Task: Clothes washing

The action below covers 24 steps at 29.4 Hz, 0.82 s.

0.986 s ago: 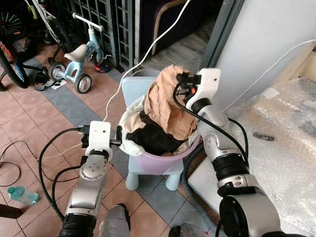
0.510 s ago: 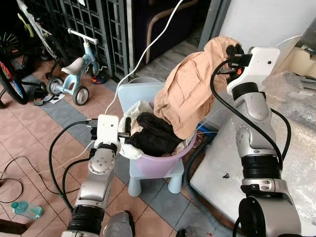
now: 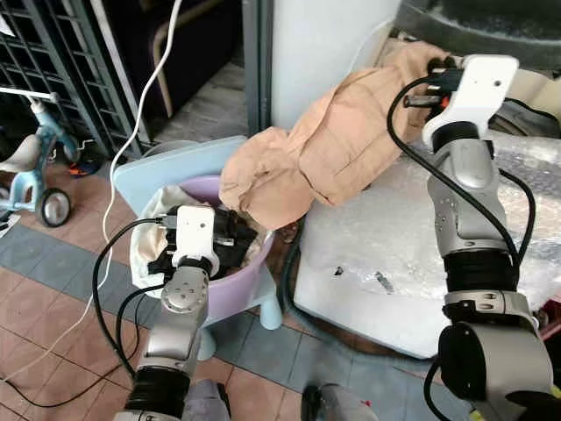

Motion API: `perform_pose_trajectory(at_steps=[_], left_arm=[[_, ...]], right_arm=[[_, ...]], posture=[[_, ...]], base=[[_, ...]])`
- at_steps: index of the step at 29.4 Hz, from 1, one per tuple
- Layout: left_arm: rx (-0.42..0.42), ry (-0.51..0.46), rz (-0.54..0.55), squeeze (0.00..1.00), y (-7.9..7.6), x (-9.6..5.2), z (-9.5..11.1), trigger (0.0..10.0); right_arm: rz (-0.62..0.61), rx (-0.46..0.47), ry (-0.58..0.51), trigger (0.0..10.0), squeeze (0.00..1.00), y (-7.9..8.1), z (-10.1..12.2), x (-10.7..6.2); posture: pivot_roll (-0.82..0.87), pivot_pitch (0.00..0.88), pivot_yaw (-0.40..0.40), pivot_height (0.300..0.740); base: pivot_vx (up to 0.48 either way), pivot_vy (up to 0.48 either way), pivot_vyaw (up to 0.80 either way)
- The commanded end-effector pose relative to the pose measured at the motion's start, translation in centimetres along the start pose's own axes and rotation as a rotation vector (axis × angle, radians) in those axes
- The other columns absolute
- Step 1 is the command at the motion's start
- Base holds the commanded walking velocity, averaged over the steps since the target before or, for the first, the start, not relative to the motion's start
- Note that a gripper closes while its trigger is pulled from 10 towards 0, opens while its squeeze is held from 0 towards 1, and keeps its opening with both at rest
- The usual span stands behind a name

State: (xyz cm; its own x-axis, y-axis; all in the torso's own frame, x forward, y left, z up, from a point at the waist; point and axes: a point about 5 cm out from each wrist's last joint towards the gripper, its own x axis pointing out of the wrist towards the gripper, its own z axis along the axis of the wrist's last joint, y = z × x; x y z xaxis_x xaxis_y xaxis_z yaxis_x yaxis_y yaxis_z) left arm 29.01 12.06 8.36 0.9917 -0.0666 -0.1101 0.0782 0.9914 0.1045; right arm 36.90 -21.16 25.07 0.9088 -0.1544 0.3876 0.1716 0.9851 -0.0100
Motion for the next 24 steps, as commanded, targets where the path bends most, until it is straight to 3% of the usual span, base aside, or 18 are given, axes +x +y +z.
perform_pose_trajectory(at_steps=[1, 9, 19, 24], left_arm=[[-0.004, -0.011, 0.011, 0.0, 0.4, 0.1, 0.3, 10.0], [-0.045, -0.035, 0.035, 0.0, 0.8, 0.3, 0.8, 10.0], [-0.118, -0.028, 0.122, 0.0, 2.6, -0.4, 0.4, 10.0], [-0.124, -0.016, 0.134, 0.0, 2.9, -0.9, 0.0, 10.0]], right_arm=[[-0.017, -0.004, -0.058, 10.0, 0.0, -0.2, 1.5, 0.8], [-0.011, 0.0, -0.045, 10.0, 0.0, -0.4, 1.0, 0.9], [0.121, 0.011, -0.001, 10.0, 0.0, 1.3, -0.4, -0.6], [0.187, 0.024, -0.032, 10.0, 0.0, 1.9, 0.0, -0.7]], posture=[[0.02, 0.0, 0.001, 0.74], [0.02, 0.0, 0.002, 0.74], [0.01, 0.0, 0.003, 0.74], [0.02, 0.0, 0.006, 0.74]], base=[[0.0, -0.277, -0.78], [0.0, -0.103, -0.77], [0.0, 0.0, 0.0], [0.3, 0.0, 0.0]])
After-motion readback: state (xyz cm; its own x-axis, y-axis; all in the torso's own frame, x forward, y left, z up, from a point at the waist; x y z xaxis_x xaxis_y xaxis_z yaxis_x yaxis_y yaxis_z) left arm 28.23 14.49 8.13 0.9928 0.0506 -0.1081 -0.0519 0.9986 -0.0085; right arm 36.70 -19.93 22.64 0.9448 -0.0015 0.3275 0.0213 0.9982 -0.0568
